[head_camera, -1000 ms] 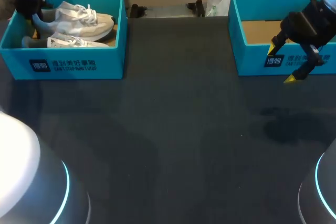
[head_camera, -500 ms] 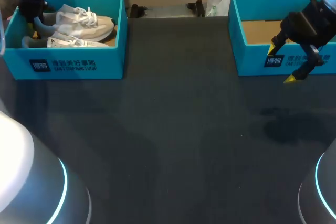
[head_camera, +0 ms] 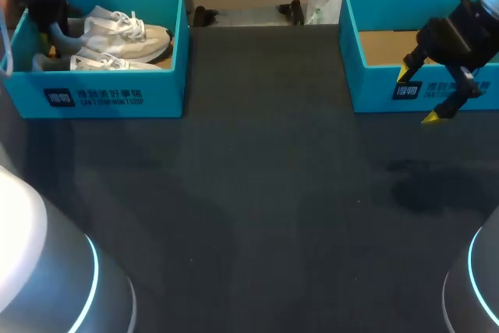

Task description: Take the shoe out of the shoebox, open the shoe tongue, remove and reinsert the insole, then place the shoe into the shoebox

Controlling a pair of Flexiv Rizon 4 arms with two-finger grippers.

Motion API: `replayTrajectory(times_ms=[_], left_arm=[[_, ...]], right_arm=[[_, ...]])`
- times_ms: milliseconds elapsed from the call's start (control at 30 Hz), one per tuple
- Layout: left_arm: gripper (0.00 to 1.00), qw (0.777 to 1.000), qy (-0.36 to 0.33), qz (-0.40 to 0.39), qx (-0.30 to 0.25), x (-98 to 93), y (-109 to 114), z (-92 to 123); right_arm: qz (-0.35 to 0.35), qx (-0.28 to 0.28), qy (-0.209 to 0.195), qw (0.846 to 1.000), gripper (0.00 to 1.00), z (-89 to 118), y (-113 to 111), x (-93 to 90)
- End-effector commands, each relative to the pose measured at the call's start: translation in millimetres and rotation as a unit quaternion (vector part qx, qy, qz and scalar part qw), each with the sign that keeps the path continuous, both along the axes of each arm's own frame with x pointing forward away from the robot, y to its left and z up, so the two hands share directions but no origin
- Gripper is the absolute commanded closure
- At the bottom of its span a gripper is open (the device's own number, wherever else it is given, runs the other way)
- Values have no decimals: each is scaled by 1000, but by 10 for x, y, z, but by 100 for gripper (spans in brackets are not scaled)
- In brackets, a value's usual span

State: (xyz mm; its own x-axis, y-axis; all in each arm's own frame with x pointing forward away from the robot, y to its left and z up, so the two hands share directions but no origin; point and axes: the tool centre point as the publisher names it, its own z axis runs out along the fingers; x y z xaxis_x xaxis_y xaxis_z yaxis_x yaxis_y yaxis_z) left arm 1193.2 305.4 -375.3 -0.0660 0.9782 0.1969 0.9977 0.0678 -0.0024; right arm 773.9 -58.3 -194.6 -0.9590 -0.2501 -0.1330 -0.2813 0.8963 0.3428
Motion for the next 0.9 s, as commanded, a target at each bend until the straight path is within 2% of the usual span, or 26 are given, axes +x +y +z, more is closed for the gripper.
replayTrajectory(times_ms=[33, 300, 333, 533, 767, 867, 900], left_arm=[[64, 1000, 9, -2, -15, 25, 20, 151], [51, 999, 5, -10, -36, -53, -20, 384], [42, 999, 5, -14, -36, -67, -27, 405], [41, 998, 0, -14, -53, -121, -80, 547], [33, 997, -11, -21, -67, -279, -130, 853], [17, 997, -19, -21, -78, -390, -143, 972], [17, 996, -20, -23, -85, -439, -143, 1006]], right_arm=[[1, -1, 1, 1000, 0, -4, 5, 16], [1, -1, 1, 1000, 0, -4, 5, 16], [1, -1, 1, 1000, 0, -4, 5, 16], [1, -1, 1, 1000, 0, -4, 5, 16], [1, -1, 1, 1000, 0, -4, 5, 16], [1, -1, 1, 1000, 0, -4, 5, 16], [1, -1, 1, 1000, 0, -4, 5, 16]])
